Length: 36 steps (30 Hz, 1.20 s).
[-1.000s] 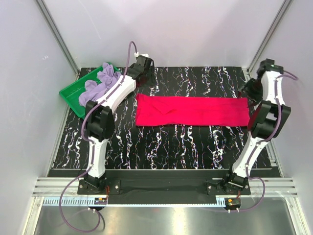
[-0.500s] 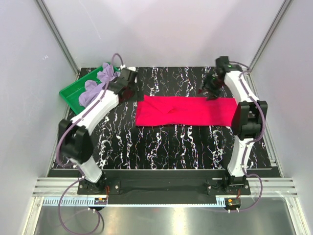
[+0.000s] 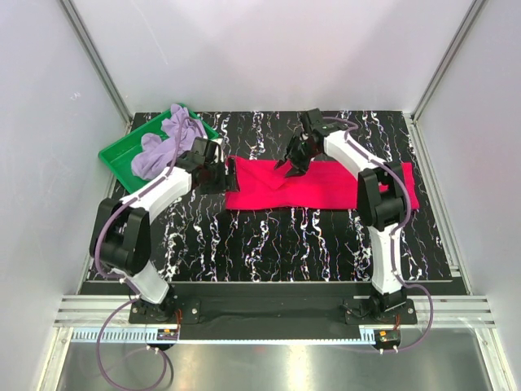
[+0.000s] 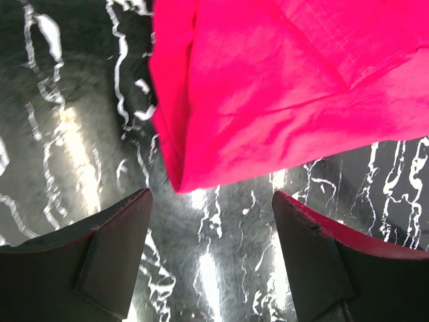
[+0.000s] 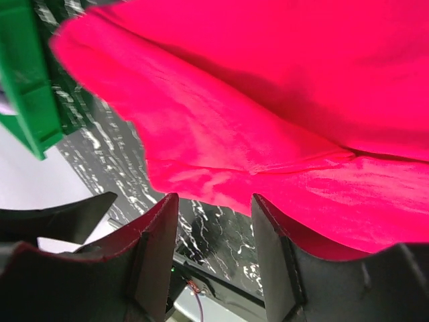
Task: Fold and stack the t-shirts
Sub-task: Fold the tshirt
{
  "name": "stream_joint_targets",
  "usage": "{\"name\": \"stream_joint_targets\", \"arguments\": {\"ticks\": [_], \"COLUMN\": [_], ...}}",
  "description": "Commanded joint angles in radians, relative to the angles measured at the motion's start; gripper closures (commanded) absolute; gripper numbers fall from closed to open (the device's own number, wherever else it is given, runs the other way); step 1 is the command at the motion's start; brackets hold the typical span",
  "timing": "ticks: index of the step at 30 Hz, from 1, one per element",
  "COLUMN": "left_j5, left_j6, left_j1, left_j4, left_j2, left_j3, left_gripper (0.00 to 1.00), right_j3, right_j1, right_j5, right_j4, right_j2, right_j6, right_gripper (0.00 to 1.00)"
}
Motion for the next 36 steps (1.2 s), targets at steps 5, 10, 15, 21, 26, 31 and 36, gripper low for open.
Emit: {"name": "stream_joint_targets", "arguments": {"ticks": [5, 10, 15, 21, 26, 31, 36], "left_j5": [0.157, 0.173, 0.2, 0.207, 0.2, 0.203, 0.199], "left_j6": [0.01, 0.019, 0.033, 0.033, 0.028, 0.028, 0.016], "left_j1": [0.04, 0.043, 0.044, 0.046, 0.046, 0.046, 0.046], "left_j4": [0.115, 0.107, 0.093, 0.099, 0.105, 0.098, 0.087], "left_j2": [0.057, 0.086, 0.131, 0.142, 0.131, 0.145, 0.16], "left_j3": [0.026, 0.023, 0.034, 0.009, -0.011, -0.014, -0.022], "left_gripper": [0.31, 0.33, 0.39, 0.39, 0.42, 0.48, 0.49], "right_j3": [-0.015, -0.017, -0.047, -0.158, -0.158, -0.147, -0.141], "right_j1": [0.043, 0.062, 0.069, 0.075, 0.08, 0.081, 0.08], "right_j5": [0.037, 0.088, 0.143, 0.155, 0.14, 0.141, 0.151], "right_j4": [0.031, 0.032, 0.032, 0.094, 0.12, 0.126, 0.134], "right_j2": [0.017, 0.026, 0.023, -0.029, 0.004, 0.009, 0.01], "right_j6": [0.054, 0.074, 0.106, 0.12, 0.103, 0.112, 0.115], "right_gripper": [0.46, 0.53, 0.6, 0.55, 0.53, 0.53, 0.53]}}
